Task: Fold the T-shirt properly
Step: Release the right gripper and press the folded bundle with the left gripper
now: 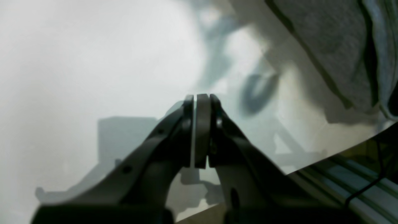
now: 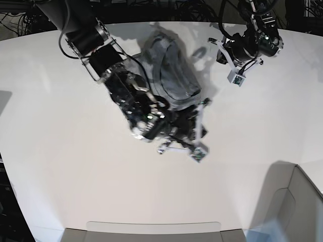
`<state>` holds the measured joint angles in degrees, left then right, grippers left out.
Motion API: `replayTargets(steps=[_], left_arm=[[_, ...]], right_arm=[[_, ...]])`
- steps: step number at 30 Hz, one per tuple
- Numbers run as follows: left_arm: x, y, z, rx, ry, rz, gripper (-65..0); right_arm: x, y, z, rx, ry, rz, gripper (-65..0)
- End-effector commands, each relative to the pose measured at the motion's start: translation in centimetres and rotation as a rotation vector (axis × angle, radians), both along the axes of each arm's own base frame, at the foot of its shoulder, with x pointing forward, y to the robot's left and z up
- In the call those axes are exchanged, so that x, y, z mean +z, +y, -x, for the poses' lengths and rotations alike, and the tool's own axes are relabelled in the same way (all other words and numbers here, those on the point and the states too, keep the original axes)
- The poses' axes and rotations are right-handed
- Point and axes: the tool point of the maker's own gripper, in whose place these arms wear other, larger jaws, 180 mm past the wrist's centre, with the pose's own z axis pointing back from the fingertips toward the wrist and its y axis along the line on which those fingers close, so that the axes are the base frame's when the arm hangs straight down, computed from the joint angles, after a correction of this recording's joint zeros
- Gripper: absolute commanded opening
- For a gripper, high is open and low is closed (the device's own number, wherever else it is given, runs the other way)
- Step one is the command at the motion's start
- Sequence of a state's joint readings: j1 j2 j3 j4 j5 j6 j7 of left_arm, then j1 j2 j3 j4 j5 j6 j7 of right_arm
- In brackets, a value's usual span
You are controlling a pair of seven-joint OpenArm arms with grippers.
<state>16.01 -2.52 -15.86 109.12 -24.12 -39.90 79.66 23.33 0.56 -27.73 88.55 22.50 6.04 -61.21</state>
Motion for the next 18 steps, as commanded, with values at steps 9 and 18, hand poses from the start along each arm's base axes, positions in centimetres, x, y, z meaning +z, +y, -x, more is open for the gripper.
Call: replayTargets(steps=[9,18], left_arm=[[4.4,-3.6,-4.9,-0.127,-0.188,0.020,-65.0],[7.1,-13.2,-5.5,-0.468,-0.330,0.113,-65.0]], right_arm=[[0.1,-17.8,-4.2,-0.380,0.004,0.103,-65.0],[-4.2,-25.9,-0.5,-0.494,0.122,0.254,-65.0]])
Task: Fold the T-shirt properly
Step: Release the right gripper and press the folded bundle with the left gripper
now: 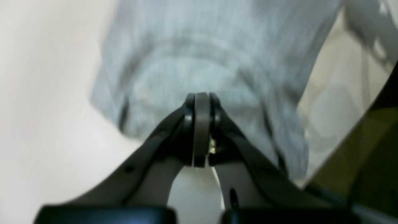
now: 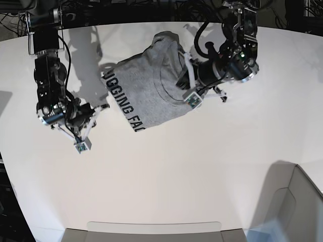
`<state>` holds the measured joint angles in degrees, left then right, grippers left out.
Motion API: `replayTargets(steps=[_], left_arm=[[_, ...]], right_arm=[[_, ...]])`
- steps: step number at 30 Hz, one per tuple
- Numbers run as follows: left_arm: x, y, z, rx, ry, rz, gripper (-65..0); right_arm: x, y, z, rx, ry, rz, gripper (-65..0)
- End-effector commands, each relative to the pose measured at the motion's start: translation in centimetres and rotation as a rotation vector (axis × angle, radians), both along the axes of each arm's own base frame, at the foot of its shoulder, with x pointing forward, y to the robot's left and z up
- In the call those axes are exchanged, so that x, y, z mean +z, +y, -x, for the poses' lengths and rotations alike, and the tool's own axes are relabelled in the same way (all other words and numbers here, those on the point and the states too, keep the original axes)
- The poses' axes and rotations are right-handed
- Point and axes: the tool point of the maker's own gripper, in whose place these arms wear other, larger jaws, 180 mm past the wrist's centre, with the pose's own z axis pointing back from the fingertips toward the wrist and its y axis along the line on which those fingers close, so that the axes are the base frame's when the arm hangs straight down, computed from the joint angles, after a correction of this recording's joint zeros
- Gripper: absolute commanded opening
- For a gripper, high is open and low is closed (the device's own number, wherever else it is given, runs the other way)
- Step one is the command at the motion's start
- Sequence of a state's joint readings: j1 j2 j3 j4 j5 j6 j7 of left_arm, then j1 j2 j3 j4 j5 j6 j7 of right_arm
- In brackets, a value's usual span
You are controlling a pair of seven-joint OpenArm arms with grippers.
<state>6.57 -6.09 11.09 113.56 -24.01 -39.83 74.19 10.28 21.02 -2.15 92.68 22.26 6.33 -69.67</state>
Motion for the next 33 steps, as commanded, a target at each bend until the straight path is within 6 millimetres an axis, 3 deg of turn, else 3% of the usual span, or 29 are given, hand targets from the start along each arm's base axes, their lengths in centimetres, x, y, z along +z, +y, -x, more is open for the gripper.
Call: replayTargets(steps=[1,7,10,13,19,24,29,33], left_arm=[[0.7,-1.2,0.4,-0.045,-0.025,0.027,-65.0],[0.3,-6.1,4.4,-0.335,-0.044,0.017,-65.0],[-0.3,-7.0,6.2,-0.457,-0.072,-0.018,-65.0],[-1.3,-6.2,5.8,-0.450,-0.093,-0.078,-65.0],[-6.2,-1.0,3.4,-0.333,-0.014,-0.272,-65.0],[-9.1,5.8,0.5,-0.111,0.091,-0.340,-65.0],[-6.6,11.3,-5.5,0.194,0.045,-0.280,-65.0],[-4.3,13.0,-8.5,0.367,0.003,-0.187,-65.0]], right_arm=[[1.3,-0.2,-1.0,0.003,-0.047,0.001,-65.0],[-0.9,0.0,0.2,-0.004,0.018,-0.010,-65.0],[-2.1,0.5,0.7,0.013,0.055,-0.020,-65.0],[-2.9,2.4,1.6,0.164,0.073,-0.004,-65.0],[-5.2,6.9,5.5,0.397,0.125,0.076,-65.0],[-4.6,10.9,9.1,0.547,0.101,0.055,-65.0],[-3.0,13.5,12.5,0.671,0.059,0.030,-65.0],[-1.4,14.4,13.9,0.718,0.014,0.010,-65.0]])
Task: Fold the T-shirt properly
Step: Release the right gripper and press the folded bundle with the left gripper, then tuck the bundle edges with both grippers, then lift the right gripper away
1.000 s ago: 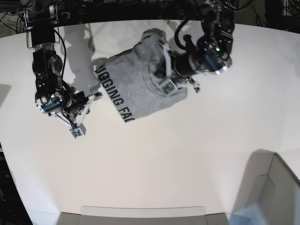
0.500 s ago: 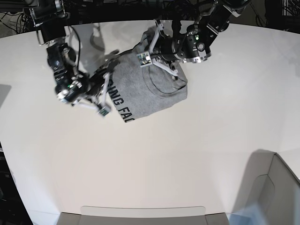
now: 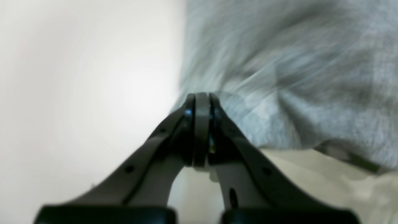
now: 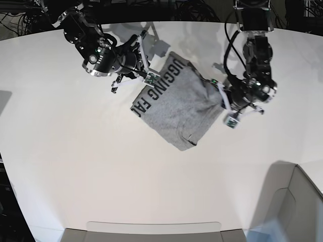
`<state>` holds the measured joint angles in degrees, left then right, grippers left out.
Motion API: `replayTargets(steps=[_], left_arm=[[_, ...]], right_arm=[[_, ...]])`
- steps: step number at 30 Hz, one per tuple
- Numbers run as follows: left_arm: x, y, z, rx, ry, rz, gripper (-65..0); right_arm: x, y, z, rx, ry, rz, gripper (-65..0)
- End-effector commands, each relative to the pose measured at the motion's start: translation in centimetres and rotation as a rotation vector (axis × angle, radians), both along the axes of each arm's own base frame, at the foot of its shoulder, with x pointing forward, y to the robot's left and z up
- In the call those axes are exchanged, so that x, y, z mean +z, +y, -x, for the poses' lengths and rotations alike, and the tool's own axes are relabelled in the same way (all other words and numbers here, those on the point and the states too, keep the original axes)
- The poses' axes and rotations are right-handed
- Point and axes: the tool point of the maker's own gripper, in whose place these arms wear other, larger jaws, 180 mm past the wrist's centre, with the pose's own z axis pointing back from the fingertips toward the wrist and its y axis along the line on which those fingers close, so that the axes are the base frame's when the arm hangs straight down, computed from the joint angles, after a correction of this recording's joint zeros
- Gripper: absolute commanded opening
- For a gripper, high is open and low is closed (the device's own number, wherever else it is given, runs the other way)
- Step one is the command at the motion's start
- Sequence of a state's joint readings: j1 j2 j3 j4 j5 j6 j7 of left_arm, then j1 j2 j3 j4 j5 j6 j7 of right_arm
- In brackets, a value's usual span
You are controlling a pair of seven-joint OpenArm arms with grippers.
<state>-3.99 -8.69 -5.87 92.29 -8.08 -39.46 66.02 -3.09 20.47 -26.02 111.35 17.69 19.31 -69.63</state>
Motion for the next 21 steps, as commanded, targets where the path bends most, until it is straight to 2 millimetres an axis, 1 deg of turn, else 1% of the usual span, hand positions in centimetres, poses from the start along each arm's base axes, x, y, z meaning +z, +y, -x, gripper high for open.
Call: replayTargets(steps=[1,3,6,8,9,11,13,14,16,18,21], left_arm=[[1.6,-1.4,-1.6,-0.002,-0.066,0.062,-65.0],[1.8,-1.7,-1.8,0.020,-0.075,0.087,-65.0],[2.1,-2.5,-1.7,0.019,-0.083,0.105,-65.0],[2.8,-3.2,-1.7,0.013,-0.107,0.118,-65.0],[2.9,-3.5,-1.2,0.013,-0.110,0.121,-65.0],[3.6,-3.9,-0.5,0.002,-0.133,0.117,-65.0],[4.3,-5.1,0.3,-0.048,-0.152,0.105,-65.0],[4.6,-6.1,0.9,-0.083,-0.158,0.103,-65.0],[4.9,-7.6,2.1,-0.150,-0.163,0.092,-65.0],[4.0,-9.4,4.0,-0.248,-0.127,0.075,-65.0],[2.9,-11.4,6.0,-0.345,-0.091,0.075,-65.0]], right_arm=[[1.0,0.4,-0.3,0.006,-0.032,-0.026,-65.0],[1.4,0.3,-0.3,0.009,-0.044,-0.028,-65.0],[1.8,-1.2,-1.6,-0.058,-0.064,-0.025,-65.0],[2.7,-3.0,-3.6,-0.159,-0.099,-0.036,-65.0],[3.2,-3.8,-4.6,-0.211,-0.117,-0.047,-65.0],[4.7,-6.3,-7.1,-0.339,-0.169,-0.070,-65.0],[6.1,-8.2,-9.2,-0.428,-0.219,-0.092,-65.0],[6.8,-8.9,-10.4,-0.459,-0.241,-0.098,-65.0],[6.6,-9.7,-11.9,-0.476,-0.238,-0.084,-65.0],[6.0,-9.8,-13.4,-0.486,-0.215,-0.077,-65.0],[4.7,-9.8,-15.1,-0.497,-0.167,-0.065,-65.0]])
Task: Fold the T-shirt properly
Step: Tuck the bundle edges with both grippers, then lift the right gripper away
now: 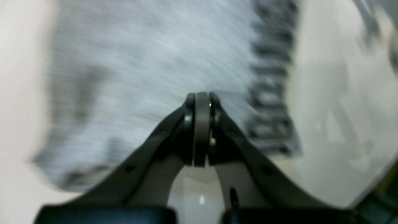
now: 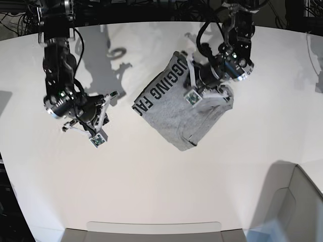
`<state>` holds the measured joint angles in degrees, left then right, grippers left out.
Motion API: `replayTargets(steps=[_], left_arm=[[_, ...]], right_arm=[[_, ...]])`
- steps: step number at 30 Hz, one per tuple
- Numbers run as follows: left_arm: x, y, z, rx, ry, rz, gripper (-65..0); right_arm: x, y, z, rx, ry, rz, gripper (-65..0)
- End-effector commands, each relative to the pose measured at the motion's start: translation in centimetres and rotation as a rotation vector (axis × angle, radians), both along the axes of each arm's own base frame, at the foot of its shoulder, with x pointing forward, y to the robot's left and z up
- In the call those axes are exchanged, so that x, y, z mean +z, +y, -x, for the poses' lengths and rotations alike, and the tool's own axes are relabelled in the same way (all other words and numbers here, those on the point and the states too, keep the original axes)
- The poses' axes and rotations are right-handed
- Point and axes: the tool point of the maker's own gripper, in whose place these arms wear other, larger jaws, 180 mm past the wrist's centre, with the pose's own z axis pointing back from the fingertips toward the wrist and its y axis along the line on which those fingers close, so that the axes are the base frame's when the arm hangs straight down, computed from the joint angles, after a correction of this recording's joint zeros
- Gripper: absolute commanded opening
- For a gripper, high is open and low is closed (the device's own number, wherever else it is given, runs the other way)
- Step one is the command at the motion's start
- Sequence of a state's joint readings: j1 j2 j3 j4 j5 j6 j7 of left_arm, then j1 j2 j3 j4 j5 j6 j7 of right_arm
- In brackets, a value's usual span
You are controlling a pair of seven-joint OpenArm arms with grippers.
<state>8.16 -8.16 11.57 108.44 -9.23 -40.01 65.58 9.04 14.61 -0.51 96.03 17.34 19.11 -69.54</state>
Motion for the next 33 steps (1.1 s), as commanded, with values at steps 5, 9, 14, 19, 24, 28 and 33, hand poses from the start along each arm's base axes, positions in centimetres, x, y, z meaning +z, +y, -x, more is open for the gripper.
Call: replayTargets(steps=[5,9,14,19,24,28,33], left_arm=[[0.4,-2.3,1.0,-0.061,-0.007,0.043,-65.0],[0.4,-4.0,2.0,-0.128,-0.002,0.049,-65.0],[-0.1,-4.2,2.4,-0.174,0.004,0.022,-65.0],[-1.9,0.2,1.0,-0.028,0.052,-0.013,-65.0],[-2.6,6.8,-1.8,0.185,0.062,-0.044,-65.0],[-1.8,10.8,-3.2,0.361,0.035,-0.017,-65.0],[-0.7,13.8,-3.9,0.496,0.002,0.008,-65.0]], right_arm=[[0.0,1.2,-2.9,-0.009,-0.027,-0.068,-65.0],[-2.5,2.5,-2.4,0.013,0.032,-0.085,-65.0],[-4.9,5.7,0.2,0.141,0.103,-0.041,-65.0],[-5.4,7.6,2.7,0.216,0.115,-0.041,-65.0],[-4.5,9.8,5.7,0.329,0.085,-0.040,-65.0],[-3.8,10.9,7.9,0.406,0.066,-0.038,-65.0],[-2.0,10.5,8.6,0.395,0.011,-0.060,-65.0]])
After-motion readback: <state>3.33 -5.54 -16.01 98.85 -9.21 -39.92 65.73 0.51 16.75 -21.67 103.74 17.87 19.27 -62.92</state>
